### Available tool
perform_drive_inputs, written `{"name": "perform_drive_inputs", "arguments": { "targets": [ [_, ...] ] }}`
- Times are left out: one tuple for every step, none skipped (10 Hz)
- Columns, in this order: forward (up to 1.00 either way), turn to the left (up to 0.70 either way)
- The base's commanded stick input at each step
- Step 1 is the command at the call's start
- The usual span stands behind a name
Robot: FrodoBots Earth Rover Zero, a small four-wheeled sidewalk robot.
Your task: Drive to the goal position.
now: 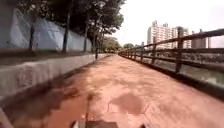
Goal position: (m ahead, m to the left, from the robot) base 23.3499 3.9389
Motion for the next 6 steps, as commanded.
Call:
{"name": "perform_drive_inputs", "arguments": {
  "targets": [
    [0.7,0.0],
    [0.7,0.0],
    [0.7,0.0],
    [0.7,0.0],
    [0.7,0.0],
    [0.7,0.0]
  ]
}}
